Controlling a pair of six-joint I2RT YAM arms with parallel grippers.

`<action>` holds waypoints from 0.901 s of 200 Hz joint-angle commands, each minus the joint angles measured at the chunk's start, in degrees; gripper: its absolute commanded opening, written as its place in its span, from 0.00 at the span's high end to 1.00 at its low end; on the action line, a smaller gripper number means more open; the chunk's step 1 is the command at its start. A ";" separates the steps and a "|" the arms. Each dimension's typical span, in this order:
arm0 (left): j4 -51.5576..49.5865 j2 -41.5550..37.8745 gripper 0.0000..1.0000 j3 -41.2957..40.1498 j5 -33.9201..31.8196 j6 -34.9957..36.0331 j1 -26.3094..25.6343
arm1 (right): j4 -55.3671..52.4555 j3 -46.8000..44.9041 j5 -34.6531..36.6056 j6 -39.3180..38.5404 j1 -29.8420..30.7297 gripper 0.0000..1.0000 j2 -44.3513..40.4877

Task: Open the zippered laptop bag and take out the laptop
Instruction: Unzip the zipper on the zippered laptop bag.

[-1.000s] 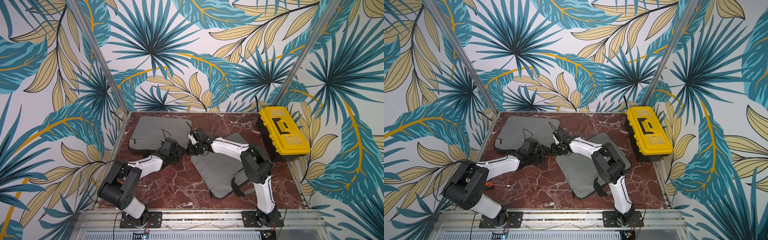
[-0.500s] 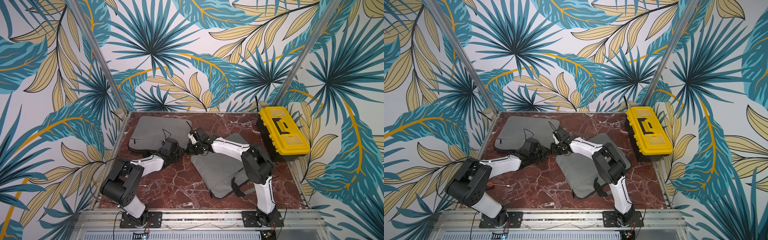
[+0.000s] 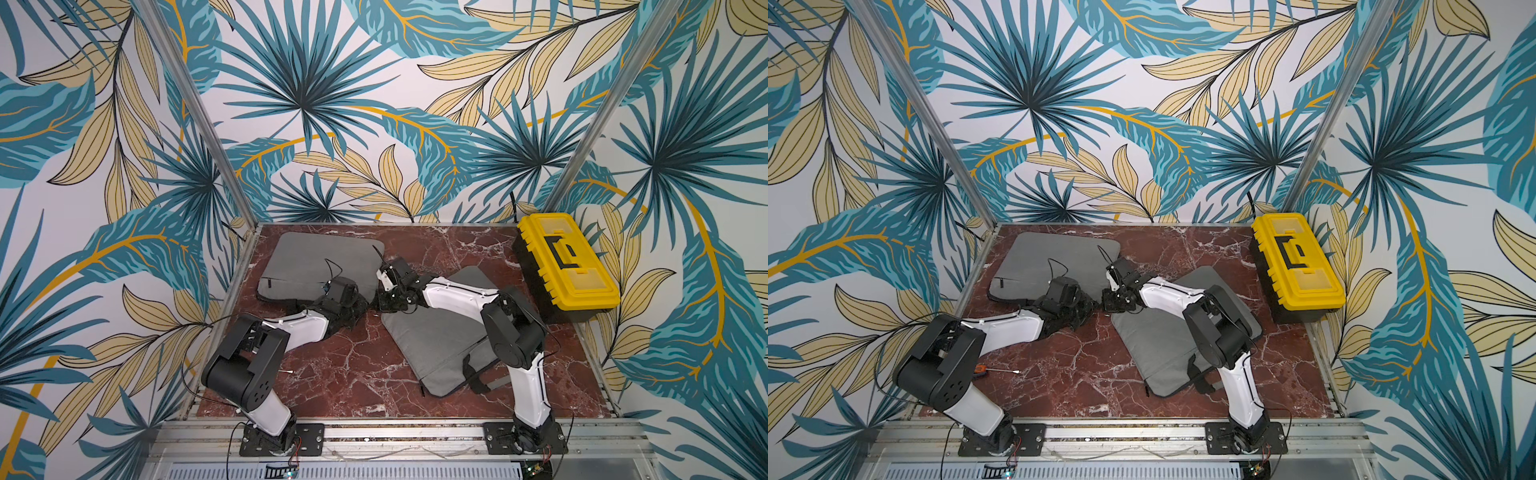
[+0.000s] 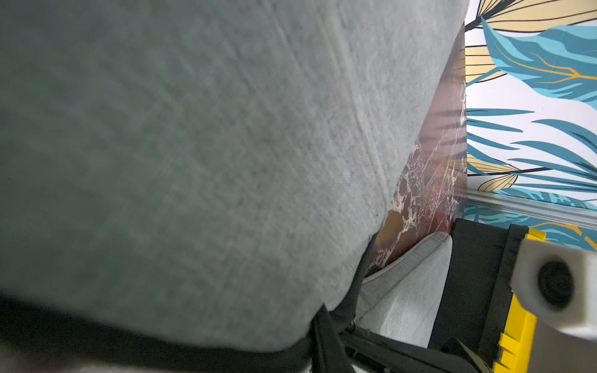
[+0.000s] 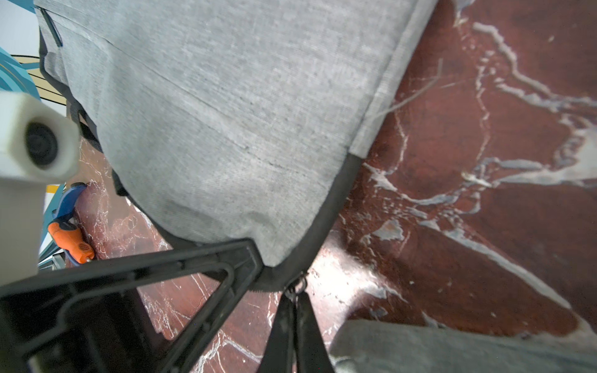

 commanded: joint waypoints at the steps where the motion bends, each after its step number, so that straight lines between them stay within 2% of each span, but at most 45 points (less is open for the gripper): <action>1: 0.41 -0.02 0.92 -0.29 -1.31 1.07 0.74 | -2.07 -1.18 0.53 -0.60 0.32 1.00 -2.26; 37: 0.44 -1.70 1.00 -1.52 -1.05 1.16 1.29 | -5.49 -0.75 3.31 -1.04 -1.22 1.00 -1.29; 180: 0.43 -4.99 1.00 -5.85 2.08 2.20 1.49 | -10.23 6.23 11.06 -4.70 -5.90 1.00 2.73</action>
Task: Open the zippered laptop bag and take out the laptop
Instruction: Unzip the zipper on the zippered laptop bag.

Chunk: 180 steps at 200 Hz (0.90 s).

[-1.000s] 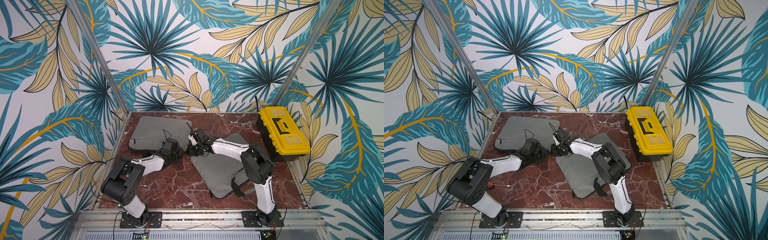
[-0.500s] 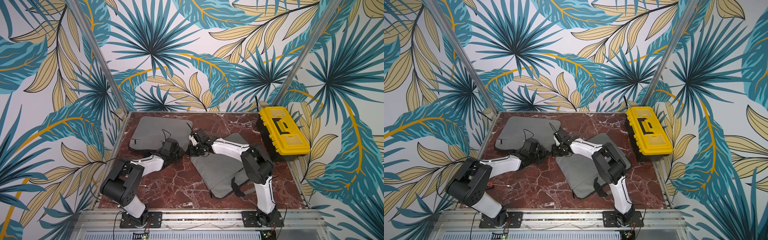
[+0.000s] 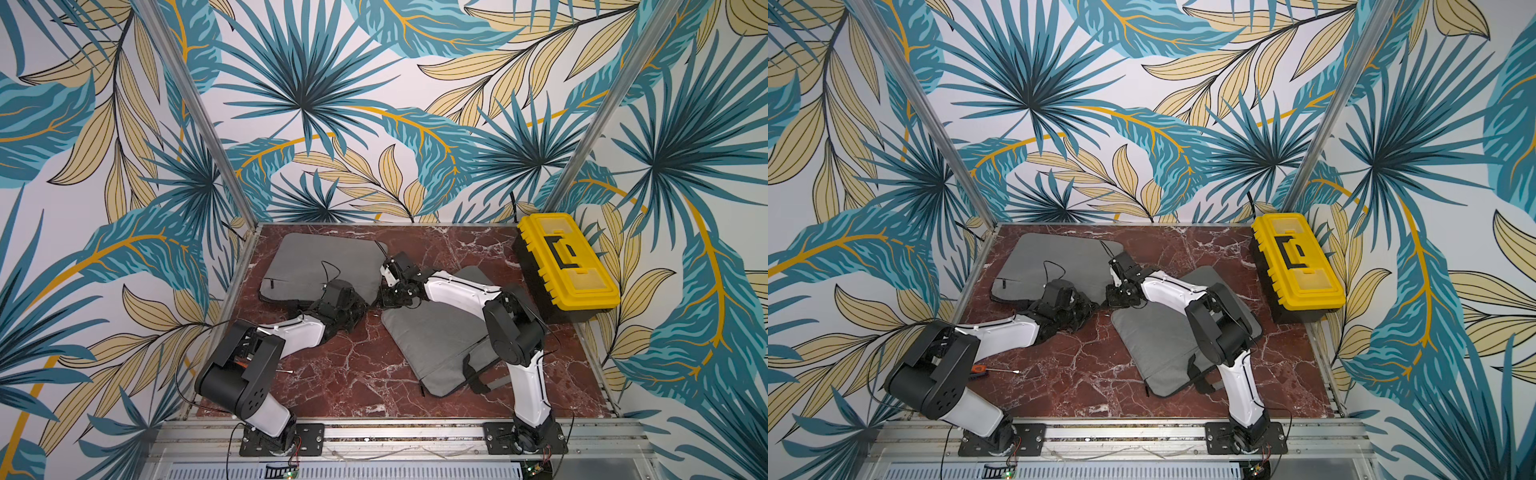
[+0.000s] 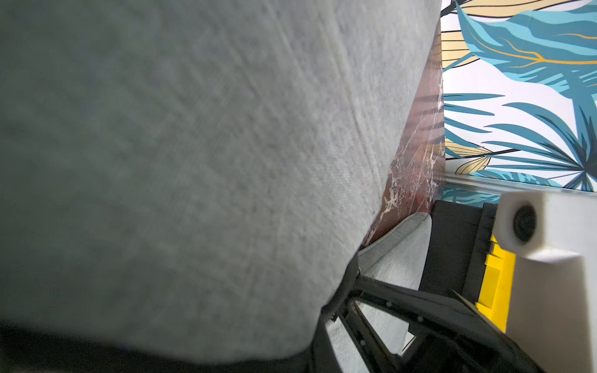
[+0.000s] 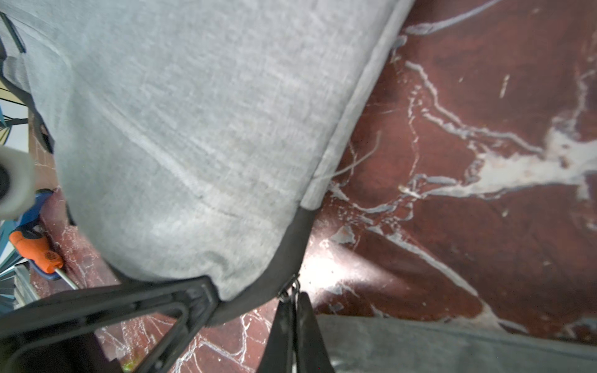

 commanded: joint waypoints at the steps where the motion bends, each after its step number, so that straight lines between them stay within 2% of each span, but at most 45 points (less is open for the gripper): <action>1: -3.24 -2.01 1.00 -2.40 -1.24 1.84 1.05 | -3.27 1.58 7.93 -0.94 -3.64 1.00 1.52; 126: -3.34 -0.95 1.00 -3.83 2.78 3.41 1.00 | -6.13 4.33 15.12 -3.10 -7.07 1.00 3.07; 166: -3.27 1.48 1.00 -2.36 4.17 3.95 0.65 | -3.97 1.82 10.18 -2.85 -6.94 1.00 1.77; 180: -3.28 1.63 0.92 -2.05 3.88 3.95 0.53 | -2.09 -0.43 8.60 -2.63 -6.81 0.92 0.44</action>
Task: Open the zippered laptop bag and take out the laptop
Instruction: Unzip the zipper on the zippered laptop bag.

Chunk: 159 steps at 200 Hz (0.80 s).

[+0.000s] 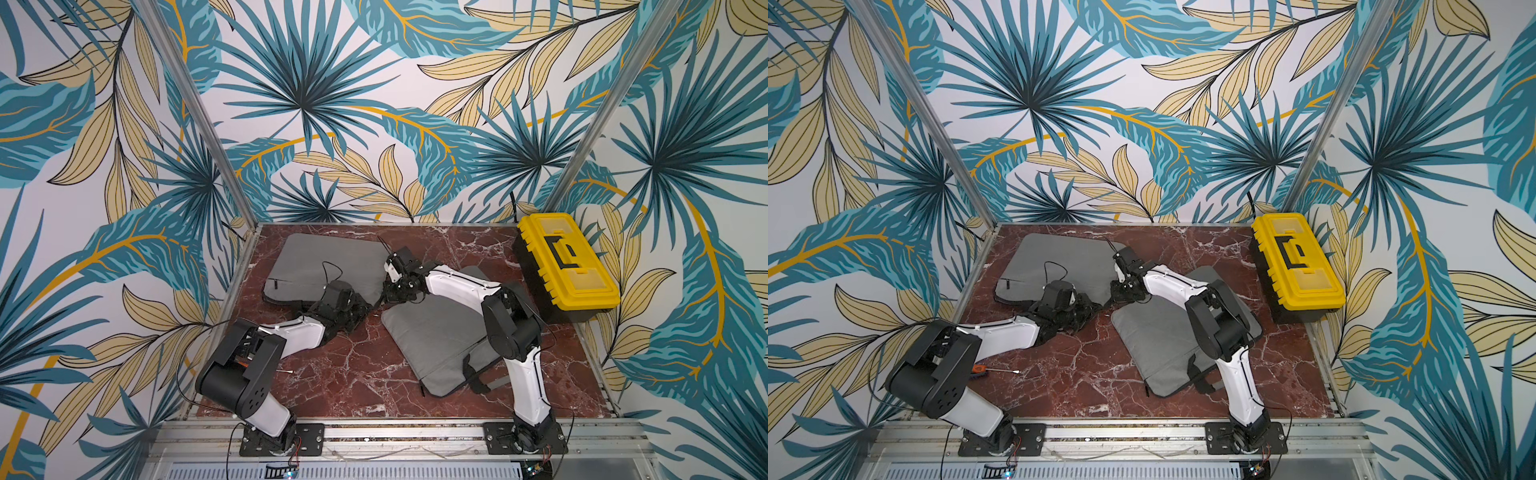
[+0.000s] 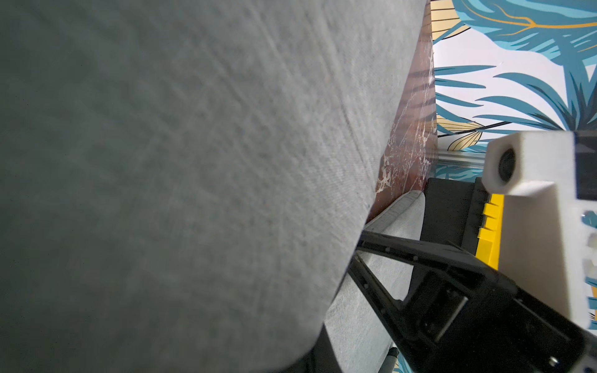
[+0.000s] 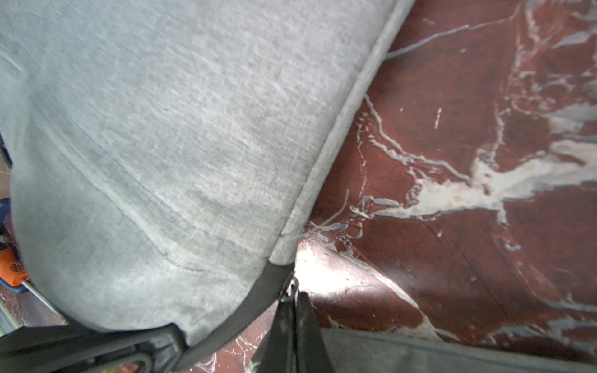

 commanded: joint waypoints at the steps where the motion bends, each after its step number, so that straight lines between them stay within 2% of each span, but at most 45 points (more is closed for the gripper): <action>1: -5.78 0.75 0.91 -1.11 -0.28 1.74 0.52 | 1.69 -3.55 7.69 0.52 -4.55 0.92 -1.84; 46: -5.80 -0.86 0.70 -1.45 -1.76 2.09 0.50 | 4.14 -7.75 4.34 0.30 -4.18 0.79 -4.85; 96: -6.61 -7.24 0.56 -3.94 -3.17 2.27 2.08 | 3.93 -8.69 3.81 0.21 -3.99 0.63 -7.95; 130: -15.31 -15.80 0.43 -3.81 -7.04 5.44 5.41 | 3.52 -8.97 3.88 0.64 -3.92 0.52 -10.63; 159: -24.96 -22.55 0.31 -2.83 -15.66 9.94 8.18 | 4.24 -9.66 3.54 1.36 -3.97 0.38 -12.33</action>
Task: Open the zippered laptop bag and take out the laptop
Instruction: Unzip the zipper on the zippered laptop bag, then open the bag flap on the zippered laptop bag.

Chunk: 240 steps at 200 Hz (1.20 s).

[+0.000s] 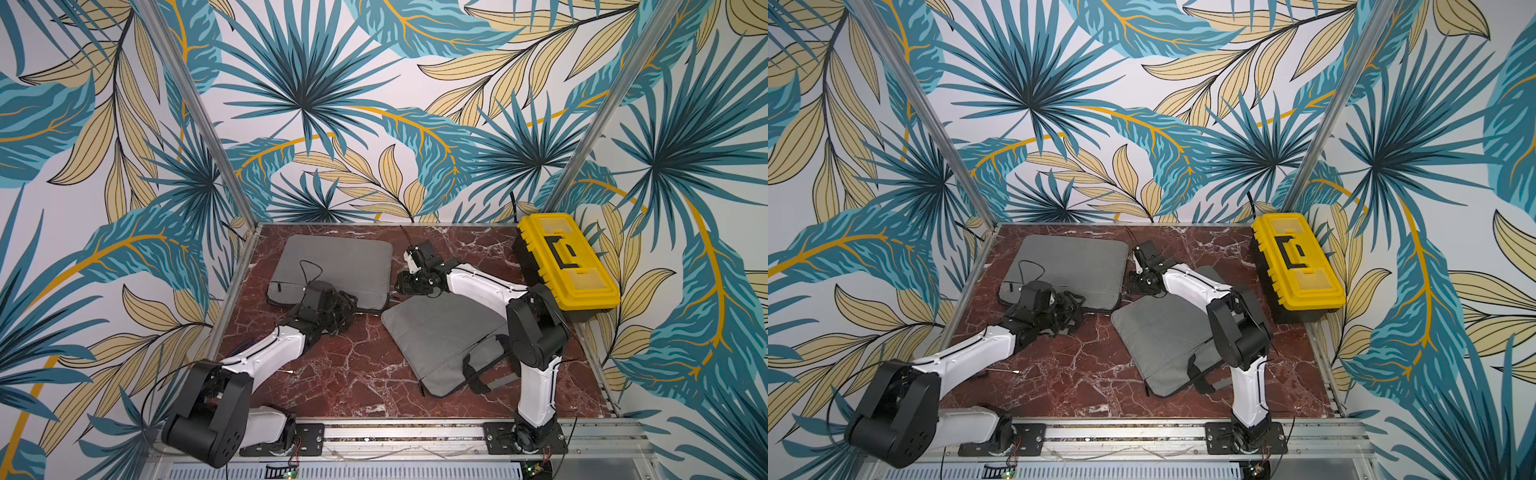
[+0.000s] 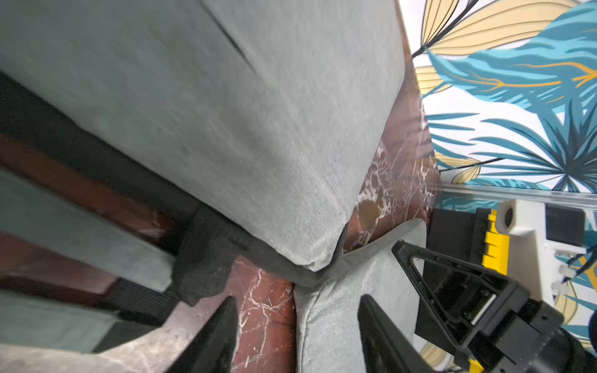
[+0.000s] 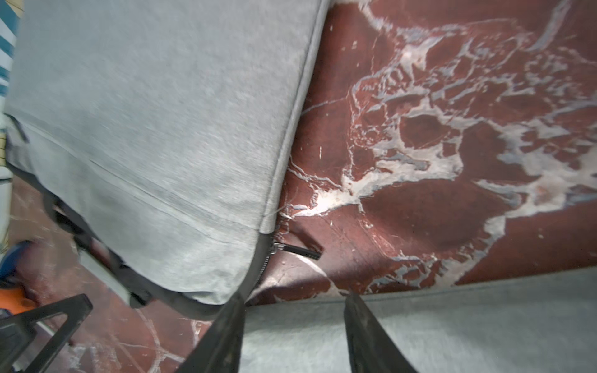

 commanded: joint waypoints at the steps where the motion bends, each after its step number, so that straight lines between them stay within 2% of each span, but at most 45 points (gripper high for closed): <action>1: -10.33 -4.57 0.31 -0.07 -8.49 5.10 2.28 | 0.17 -1.87 0.34 0.81 0.22 0.37 -2.21; 33: -16.89 -8.12 0.19 1.03 -14.34 12.51 7.76 | 0.78 -2.48 0.84 1.66 0.29 0.19 -3.40; 39: -17.22 -8.13 0.17 1.29 -14.83 14.18 8.77 | 0.81 -2.59 1.01 1.76 0.34 0.03 -3.50; 44: -17.24 -7.98 0.16 1.44 -14.95 15.44 9.70 | 0.78 -2.48 1.19 1.84 0.32 0.01 -3.52; 55: -17.12 -7.04 0.13 1.99 -14.47 17.78 11.67 | 0.74 -2.42 1.50 1.99 0.26 0.01 -3.59; 59: -16.79 -6.55 0.09 2.19 -14.09 18.68 12.33 | 0.68 -2.37 1.65 1.99 0.32 0.00 -3.59; 65: -16.24 -5.67 0.07 2.55 -13.58 19.97 13.07 | 0.61 -2.31 1.87 2.16 0.34 0.00 -3.63; 99: -15.09 0.69 0.07 5.93 -11.53 25.20 15.21 | -0.12 -2.18 4.56 3.24 0.30 0.01 -3.74; 105: -15.14 1.91 0.08 6.50 -9.51 25.69 15.55 | -0.24 -2.22 4.95 3.44 0.24 0.01 -3.76; 153: -14.24 9.04 0.23 9.61 -9.19 28.14 16.16 | -0.47 -2.24 6.17 4.45 0.27 0.00 -3.46; 185: -14.26 11.89 0.27 10.11 -9.99 27.44 16.24 | -0.52 -2.21 6.67 5.01 0.30 0.01 -3.32; 240: -12.50 15.79 0.42 11.12 -10.76 27.58 16.22 | -0.41 -2.07 6.84 5.17 0.28 0.00 -2.98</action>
